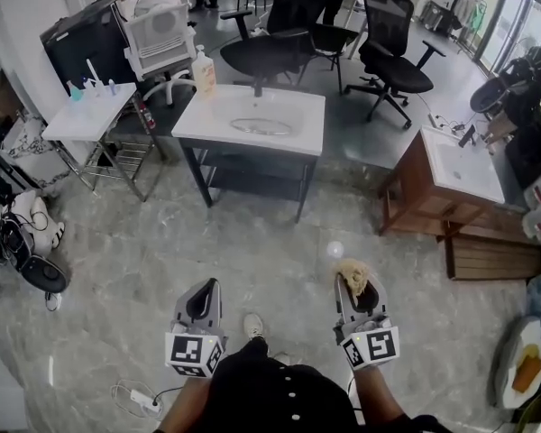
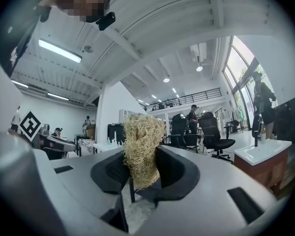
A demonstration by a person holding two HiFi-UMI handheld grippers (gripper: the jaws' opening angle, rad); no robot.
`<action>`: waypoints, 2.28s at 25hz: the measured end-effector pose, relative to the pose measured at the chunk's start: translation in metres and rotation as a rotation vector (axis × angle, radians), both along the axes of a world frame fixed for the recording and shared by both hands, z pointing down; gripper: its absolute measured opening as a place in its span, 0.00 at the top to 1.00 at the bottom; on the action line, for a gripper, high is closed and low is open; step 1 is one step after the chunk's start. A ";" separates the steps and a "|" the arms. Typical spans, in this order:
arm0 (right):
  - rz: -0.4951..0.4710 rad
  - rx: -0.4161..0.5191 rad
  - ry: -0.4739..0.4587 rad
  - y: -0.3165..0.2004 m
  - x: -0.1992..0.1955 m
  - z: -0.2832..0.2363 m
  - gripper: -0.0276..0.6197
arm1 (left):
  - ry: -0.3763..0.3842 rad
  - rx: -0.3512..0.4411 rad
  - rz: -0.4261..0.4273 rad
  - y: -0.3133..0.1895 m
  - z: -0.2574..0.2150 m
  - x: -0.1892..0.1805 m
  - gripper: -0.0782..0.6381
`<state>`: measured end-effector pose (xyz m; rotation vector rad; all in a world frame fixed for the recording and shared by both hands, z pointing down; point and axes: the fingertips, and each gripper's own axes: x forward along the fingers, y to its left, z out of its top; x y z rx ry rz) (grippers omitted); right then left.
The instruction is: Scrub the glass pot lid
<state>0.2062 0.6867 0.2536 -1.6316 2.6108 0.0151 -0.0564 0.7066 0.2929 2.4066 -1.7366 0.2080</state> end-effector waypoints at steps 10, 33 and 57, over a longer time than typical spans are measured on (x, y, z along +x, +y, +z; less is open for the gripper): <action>0.008 0.022 0.015 -0.076 -0.026 -0.013 0.73 | -0.048 0.051 0.031 -0.079 -0.014 -0.019 0.85; 0.138 -0.019 0.024 -0.189 -0.035 0.015 0.73 | -0.019 -0.015 0.071 -0.199 0.023 -0.052 0.85; 0.036 -0.015 -0.026 -0.450 -0.010 0.012 0.73 | -0.022 -0.047 0.019 -0.445 0.017 -0.001 0.85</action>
